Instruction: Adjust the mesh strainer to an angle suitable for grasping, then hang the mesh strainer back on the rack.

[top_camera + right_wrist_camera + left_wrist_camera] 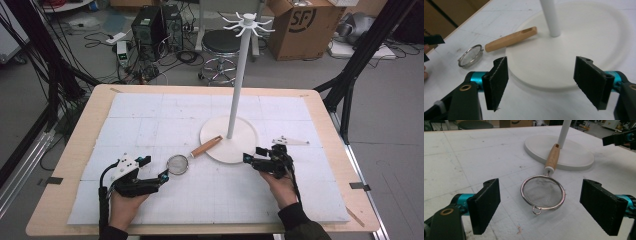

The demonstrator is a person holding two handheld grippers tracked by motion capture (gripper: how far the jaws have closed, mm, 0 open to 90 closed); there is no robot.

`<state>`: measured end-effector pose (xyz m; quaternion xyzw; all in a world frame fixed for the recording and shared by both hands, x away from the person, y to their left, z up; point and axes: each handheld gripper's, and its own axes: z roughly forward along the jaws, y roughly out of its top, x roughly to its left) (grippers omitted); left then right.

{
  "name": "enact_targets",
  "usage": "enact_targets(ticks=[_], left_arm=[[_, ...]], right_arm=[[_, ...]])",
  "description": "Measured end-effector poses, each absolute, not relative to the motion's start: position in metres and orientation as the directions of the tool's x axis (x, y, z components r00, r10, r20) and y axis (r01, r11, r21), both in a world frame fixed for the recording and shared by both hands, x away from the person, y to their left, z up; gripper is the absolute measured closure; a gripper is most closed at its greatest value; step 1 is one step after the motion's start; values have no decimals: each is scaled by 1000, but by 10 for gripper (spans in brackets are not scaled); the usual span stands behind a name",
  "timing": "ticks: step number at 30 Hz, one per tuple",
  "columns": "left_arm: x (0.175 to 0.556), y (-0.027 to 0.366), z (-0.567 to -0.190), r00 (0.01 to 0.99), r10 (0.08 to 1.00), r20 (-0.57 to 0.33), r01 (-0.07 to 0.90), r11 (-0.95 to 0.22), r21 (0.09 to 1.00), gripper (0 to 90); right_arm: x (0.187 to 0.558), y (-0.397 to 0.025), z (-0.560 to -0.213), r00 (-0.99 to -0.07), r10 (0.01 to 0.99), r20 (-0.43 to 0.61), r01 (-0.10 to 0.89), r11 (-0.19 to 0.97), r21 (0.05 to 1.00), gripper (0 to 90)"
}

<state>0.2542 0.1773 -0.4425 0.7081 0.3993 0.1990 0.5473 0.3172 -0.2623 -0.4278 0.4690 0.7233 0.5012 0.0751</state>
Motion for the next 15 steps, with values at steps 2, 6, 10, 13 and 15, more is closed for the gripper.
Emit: enact_targets(ticks=[2,6,10,13,15], left_arm=[[258,176,-441,613,773,-163,357,-86,930,172],[264,170,-436,626,764,-153,350,-100,931,166],[267,165,-429,643,747,-172,357,-93,930,170],[271,163,-422,648,736,-194,363,-75,929,175],[276,161,-418,654,729,-204,363,-66,930,176]], right_arm=[[309,-275,-428,-548,756,357,592,49,804,188],[300,-294,-427,-558,755,344,564,40,825,165],[297,-303,-426,-554,758,345,552,24,834,165],[296,-307,-425,-548,759,352,549,9,836,166],[295,-307,-425,-557,761,332,536,24,844,163]])
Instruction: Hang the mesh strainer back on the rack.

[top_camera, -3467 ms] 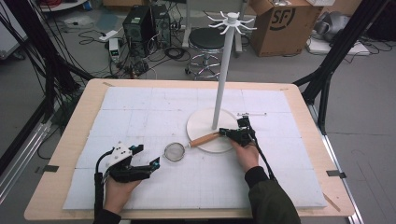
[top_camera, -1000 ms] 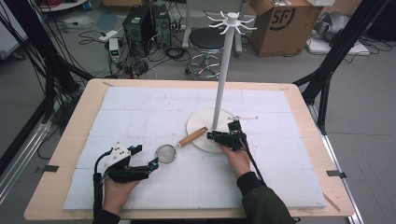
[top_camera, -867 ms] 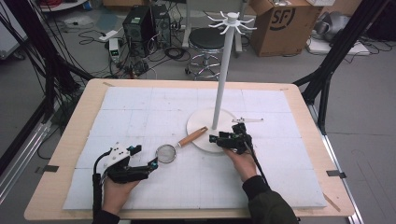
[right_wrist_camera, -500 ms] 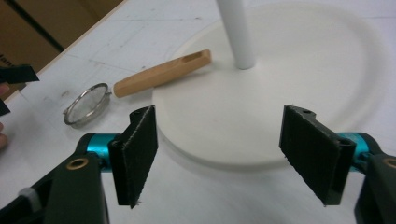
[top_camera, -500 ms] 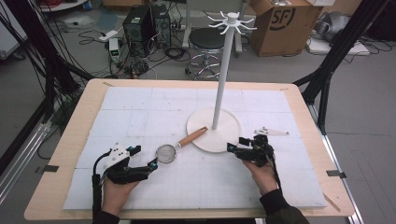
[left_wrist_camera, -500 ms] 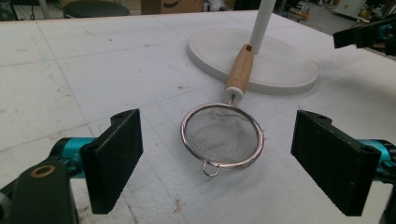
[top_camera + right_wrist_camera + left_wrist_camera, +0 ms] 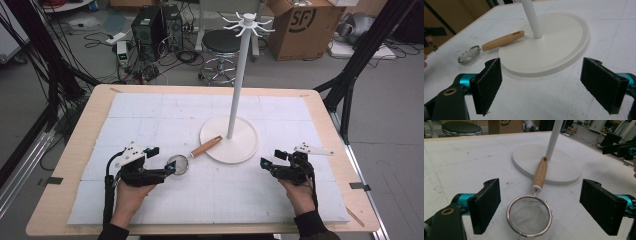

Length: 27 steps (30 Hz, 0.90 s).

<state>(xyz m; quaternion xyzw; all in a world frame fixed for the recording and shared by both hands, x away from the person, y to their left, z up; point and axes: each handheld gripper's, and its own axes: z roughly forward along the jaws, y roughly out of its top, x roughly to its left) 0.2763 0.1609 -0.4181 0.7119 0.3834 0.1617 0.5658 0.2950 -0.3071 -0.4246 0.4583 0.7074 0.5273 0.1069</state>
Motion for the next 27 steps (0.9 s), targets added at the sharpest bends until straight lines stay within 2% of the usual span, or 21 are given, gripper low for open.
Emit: enact_targets(ticks=[14,18,22,27], left_arm=[[311,137,-418,691,706,-157,401,-194,895,214],[319,138,-419,697,682,-218,434,-159,887,218],[324,136,-425,700,674,-235,465,-181,867,237],[326,124,-417,735,652,-187,463,-281,841,222]], right_arm=[[287,-308,-420,-566,758,325,508,10,861,153],[291,-306,-422,-561,764,319,514,19,858,153],[294,-307,-423,-562,762,321,515,19,857,153],[296,-309,-423,-556,761,334,520,5,854,153]])
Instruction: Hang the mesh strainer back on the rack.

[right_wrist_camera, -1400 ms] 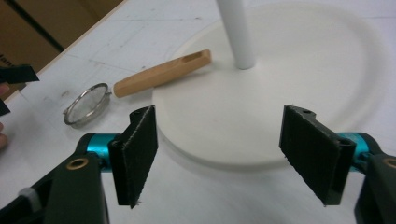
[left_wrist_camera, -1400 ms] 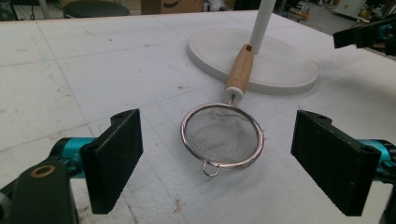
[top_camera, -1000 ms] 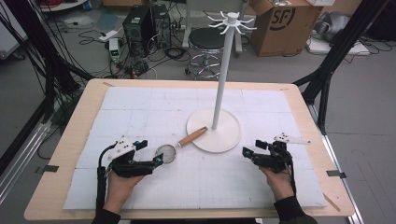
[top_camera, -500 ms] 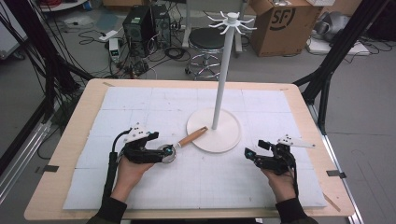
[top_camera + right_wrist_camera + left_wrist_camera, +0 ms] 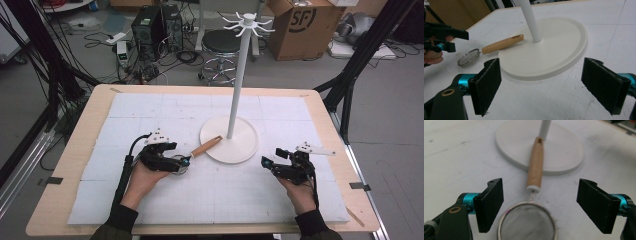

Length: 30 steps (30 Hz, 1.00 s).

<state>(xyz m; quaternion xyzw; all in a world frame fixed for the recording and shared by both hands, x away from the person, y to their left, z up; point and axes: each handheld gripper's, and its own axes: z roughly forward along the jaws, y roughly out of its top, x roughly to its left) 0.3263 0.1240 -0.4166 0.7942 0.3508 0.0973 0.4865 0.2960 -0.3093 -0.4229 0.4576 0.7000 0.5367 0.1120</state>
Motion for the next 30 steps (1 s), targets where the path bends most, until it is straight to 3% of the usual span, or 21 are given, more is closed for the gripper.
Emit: enact_targets(ticks=[8,16,18,20,30], left_arm=[[337,105,-408,763,622,-178,450,-314,836,229],[353,107,-416,739,631,-237,520,-311,795,230],[354,100,-410,756,627,-190,507,-375,776,224],[357,100,-403,764,608,-216,498,-343,796,237],[369,86,-405,776,602,-187,501,-409,763,243]], right_arm=[[296,-308,-423,-564,759,326,515,14,857,153],[297,-308,-423,-560,759,332,519,8,855,154],[298,-309,-423,-558,760,334,518,5,855,154],[298,-309,-423,-553,762,335,517,-1,856,153],[297,-311,-422,-551,762,340,519,-6,855,153]])
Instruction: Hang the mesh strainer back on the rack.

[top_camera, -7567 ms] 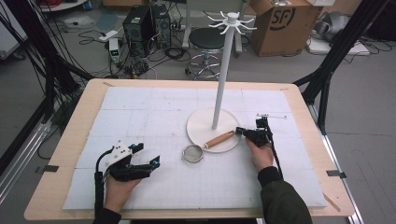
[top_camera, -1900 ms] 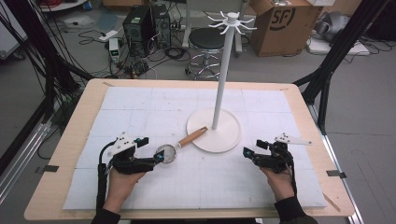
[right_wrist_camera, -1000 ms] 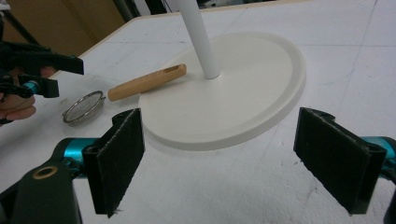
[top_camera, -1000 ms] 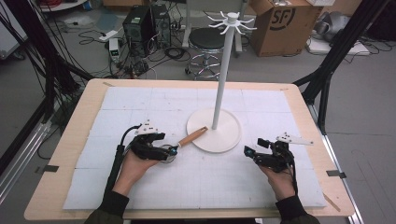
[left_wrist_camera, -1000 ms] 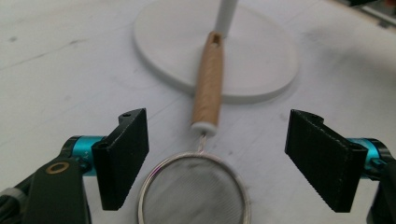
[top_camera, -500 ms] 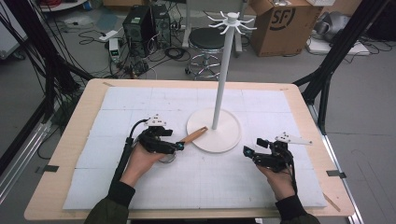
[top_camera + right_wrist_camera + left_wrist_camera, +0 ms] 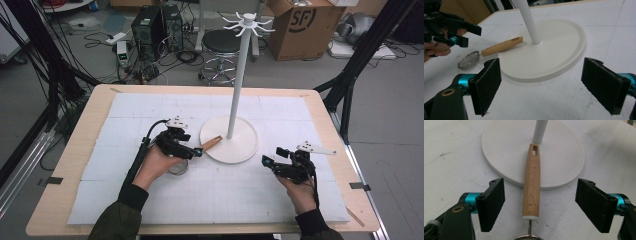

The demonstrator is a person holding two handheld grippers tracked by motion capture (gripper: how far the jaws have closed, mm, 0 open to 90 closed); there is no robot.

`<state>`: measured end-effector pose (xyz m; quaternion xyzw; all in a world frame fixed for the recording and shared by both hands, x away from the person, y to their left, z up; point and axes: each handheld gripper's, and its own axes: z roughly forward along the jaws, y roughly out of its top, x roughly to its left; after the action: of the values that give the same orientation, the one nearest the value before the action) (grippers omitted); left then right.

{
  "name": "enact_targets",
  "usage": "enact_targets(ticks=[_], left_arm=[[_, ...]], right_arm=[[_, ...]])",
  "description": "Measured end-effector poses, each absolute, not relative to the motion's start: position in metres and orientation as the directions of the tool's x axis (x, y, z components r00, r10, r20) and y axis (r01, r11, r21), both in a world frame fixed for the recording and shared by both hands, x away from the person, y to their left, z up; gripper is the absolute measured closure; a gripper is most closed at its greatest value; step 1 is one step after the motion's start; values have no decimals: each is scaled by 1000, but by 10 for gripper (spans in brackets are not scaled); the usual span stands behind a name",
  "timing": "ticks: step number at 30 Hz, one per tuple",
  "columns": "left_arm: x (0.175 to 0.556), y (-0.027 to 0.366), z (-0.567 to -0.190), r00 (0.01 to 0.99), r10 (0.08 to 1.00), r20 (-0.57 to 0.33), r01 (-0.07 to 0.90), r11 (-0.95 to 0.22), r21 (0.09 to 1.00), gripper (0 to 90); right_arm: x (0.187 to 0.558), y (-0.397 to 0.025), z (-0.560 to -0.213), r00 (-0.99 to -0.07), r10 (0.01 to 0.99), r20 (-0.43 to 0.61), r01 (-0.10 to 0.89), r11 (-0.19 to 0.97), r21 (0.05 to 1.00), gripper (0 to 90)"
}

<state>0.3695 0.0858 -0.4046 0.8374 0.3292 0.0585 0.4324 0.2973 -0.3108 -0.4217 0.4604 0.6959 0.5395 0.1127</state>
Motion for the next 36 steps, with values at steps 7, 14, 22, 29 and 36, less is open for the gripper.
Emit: enact_targets(ticks=[7,14,22,29,36], left_arm=[[377,78,-422,781,595,-189,534,-479,697,313],[379,73,-431,789,589,-173,543,-539,644,412],[380,69,-436,791,596,-142,541,-571,618,509],[379,60,-433,804,591,-65,513,-634,579,527],[380,45,-431,809,588,-12,501,-678,539,509]], right_arm=[[298,-313,-422,-540,766,348,525,-16,851,154],[299,-312,-423,-544,764,348,531,-8,847,154],[299,-312,-423,-536,769,349,533,-12,846,154],[300,-310,-424,-538,769,345,533,-6,846,155],[299,-309,-423,-544,763,349,525,-16,851,155]])
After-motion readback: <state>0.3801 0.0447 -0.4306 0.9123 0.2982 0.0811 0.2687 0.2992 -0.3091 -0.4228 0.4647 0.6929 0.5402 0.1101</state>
